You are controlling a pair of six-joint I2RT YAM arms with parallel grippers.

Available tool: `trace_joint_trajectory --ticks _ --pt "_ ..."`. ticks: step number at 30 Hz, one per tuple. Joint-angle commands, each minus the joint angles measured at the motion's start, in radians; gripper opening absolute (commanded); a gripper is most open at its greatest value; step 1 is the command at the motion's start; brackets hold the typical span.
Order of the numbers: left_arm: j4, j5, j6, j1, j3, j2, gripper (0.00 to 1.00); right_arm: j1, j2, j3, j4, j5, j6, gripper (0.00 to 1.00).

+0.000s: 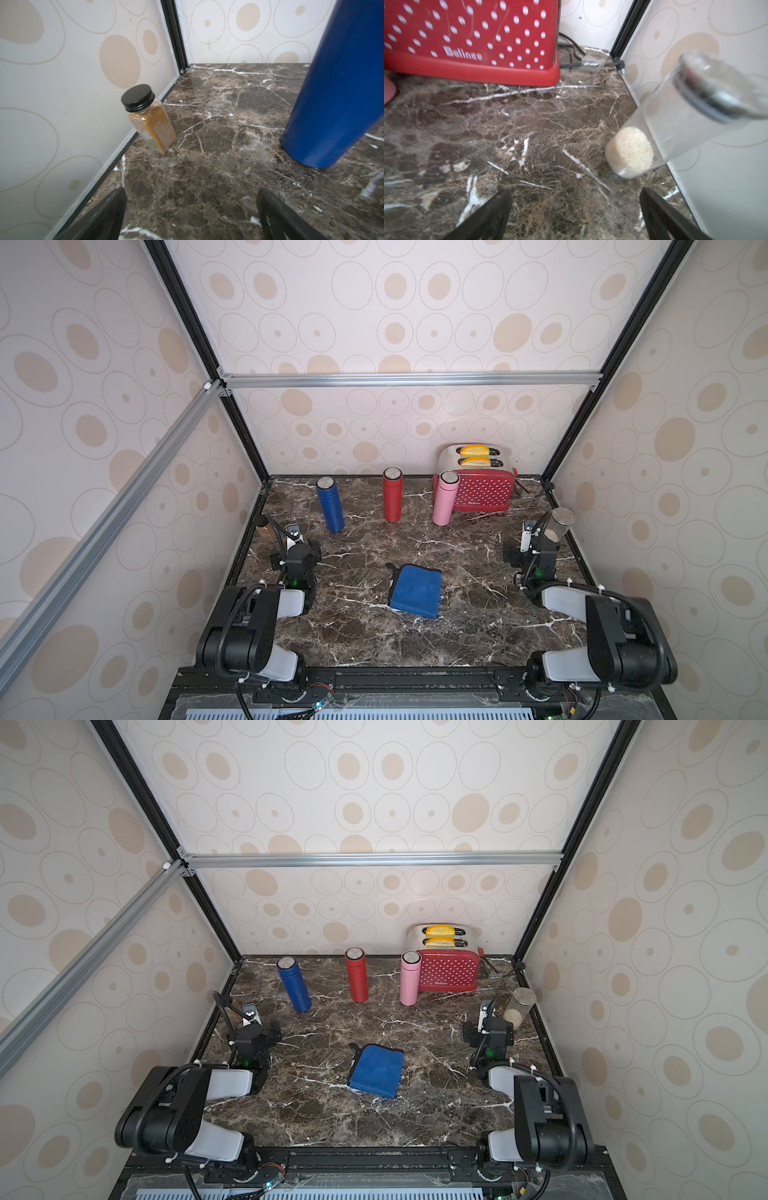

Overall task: Wipe the surface of the thermos
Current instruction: Pick up the thermos from the center of the board.

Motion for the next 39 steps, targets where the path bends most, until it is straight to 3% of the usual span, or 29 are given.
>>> trace_joint_trajectory --ticks 1,4,8,18,26,32,39 --pt "-0.242 -0.042 -0.003 0.002 0.108 -0.213 0.99 0.003 -0.141 0.083 -0.235 0.012 0.042 1.00" --pt "-0.497 -0.029 -0.005 0.002 0.256 -0.352 0.99 0.042 -0.220 0.155 -0.417 0.040 0.074 1.00" --pt "-0.754 0.044 -0.008 0.002 0.497 -0.366 0.99 0.145 -0.257 0.255 -0.635 0.069 0.100 1.00" --pt "-1.239 0.377 -0.010 0.001 1.187 0.078 0.99 0.561 -0.136 0.494 -1.003 0.130 0.261 1.00" --pt "-1.594 0.476 0.022 -0.010 1.586 0.398 0.99 0.816 0.080 0.676 -1.184 0.136 0.366 1.00" --pt "-1.720 0.513 0.036 -0.019 1.702 0.515 0.99 0.920 0.219 0.763 -1.212 0.116 0.399 1.00" --pt "-1.784 0.533 0.056 -0.034 1.753 0.592 0.99 0.951 0.292 0.777 -1.191 0.078 0.435 1.00"
